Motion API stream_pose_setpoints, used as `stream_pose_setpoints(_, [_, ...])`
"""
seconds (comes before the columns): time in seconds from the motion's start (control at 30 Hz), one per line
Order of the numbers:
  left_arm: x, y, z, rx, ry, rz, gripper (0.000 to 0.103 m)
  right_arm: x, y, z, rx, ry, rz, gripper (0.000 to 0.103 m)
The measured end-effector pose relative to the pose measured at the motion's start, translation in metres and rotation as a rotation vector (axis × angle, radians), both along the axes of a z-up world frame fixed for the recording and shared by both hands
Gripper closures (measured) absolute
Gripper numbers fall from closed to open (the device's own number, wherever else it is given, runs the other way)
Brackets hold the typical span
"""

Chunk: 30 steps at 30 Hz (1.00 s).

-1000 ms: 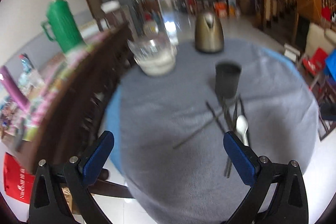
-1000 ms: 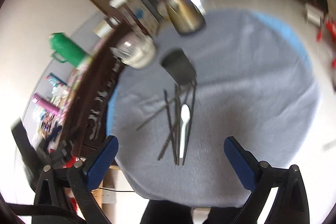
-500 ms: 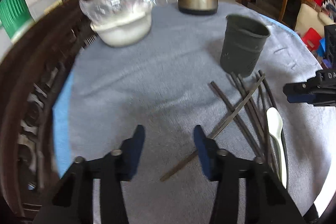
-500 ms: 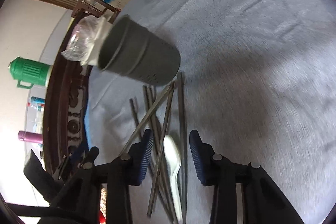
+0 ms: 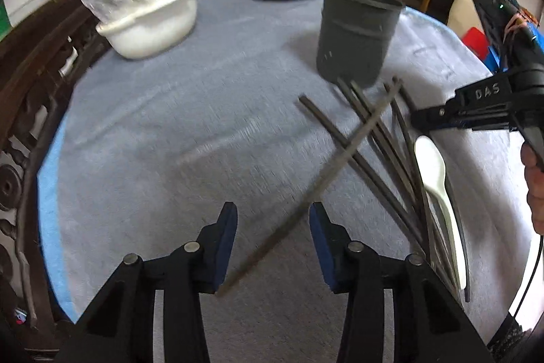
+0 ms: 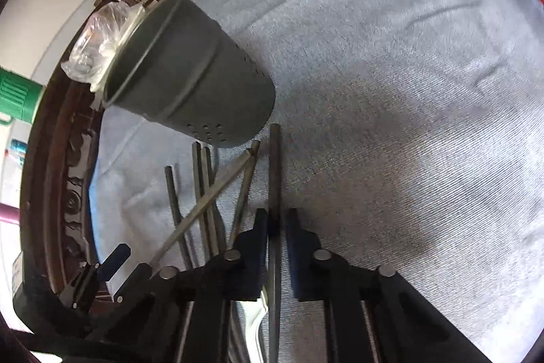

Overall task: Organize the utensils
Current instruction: 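Grasp a black chopstick with the right tool while the left tool grasps another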

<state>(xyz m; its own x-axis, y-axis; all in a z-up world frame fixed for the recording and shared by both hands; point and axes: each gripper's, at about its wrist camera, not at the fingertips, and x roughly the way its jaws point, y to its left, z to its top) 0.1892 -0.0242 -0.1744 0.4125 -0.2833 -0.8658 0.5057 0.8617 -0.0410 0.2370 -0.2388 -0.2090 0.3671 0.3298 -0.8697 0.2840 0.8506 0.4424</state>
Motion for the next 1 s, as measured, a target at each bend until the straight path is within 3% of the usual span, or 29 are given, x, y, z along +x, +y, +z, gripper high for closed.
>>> stream_pose_setpoints(0.07, [-0.001, 0.0, -0.006, -0.014, 0.043, -0.006, 0.061, -0.005, -0.003, 0.001, 0.0, -0.003, -0.005, 0.094])
stream_pose_setpoints(0.13, [-0.003, 0.0, -0.007, -0.002, 0.034, -0.006, 0.067, -0.011, -0.008, 0.002, -0.011, -0.008, -0.012, 0.094])
stream_pose_setpoints(0.2, [-0.006, -0.001, -0.005, -0.02, 0.055, -0.003, 0.083, -0.021, -0.016, 0.002, -0.011, -0.009, -0.023, 0.094])
stream_pose_setpoints(0.3, [-0.013, 0.001, -0.002, -0.041, 0.089, 0.012, 0.087, -0.034, -0.028, 0.002, 0.002, -0.01, -0.035, 0.094])
stream_pose_setpoints(0.4, [-0.029, 0.003, 0.004, -0.137, 0.195, -0.003, 0.092, -0.042, -0.042, 0.001, 0.014, -0.006, -0.042, 0.094])
stream_pose_setpoints(0.57, [-0.042, 0.002, 0.024, -0.136, 0.2, -0.013, 0.09, -0.045, -0.055, 0.0, 0.024, 0.022, -0.031, 0.092])
stream_pose_setpoints(0.63, [-0.026, 0.004, 0.035, -0.146, 0.186, 0.015, 0.081, -0.037, -0.055, 0.0, 0.026, 0.036, -0.042, 0.091])
stream_pose_setpoints(0.7, [-0.012, 0.0, 0.045, -0.154, 0.164, 0.045, 0.064, -0.029, -0.056, 0.002, 0.012, 0.046, -0.037, 0.091])
stream_pose_setpoints(0.8, [-0.002, -0.022, 0.056, -0.157, 0.143, 0.014, 0.063, -0.02, -0.054, 0.003, -0.01, 0.038, -0.032, 0.091])
stream_pose_setpoints(1.0, [0.011, -0.065, 0.041, -0.072, 0.106, -0.073, 0.063, -0.005, -0.048, 0.001, -0.031, 0.009, -0.003, 0.094])
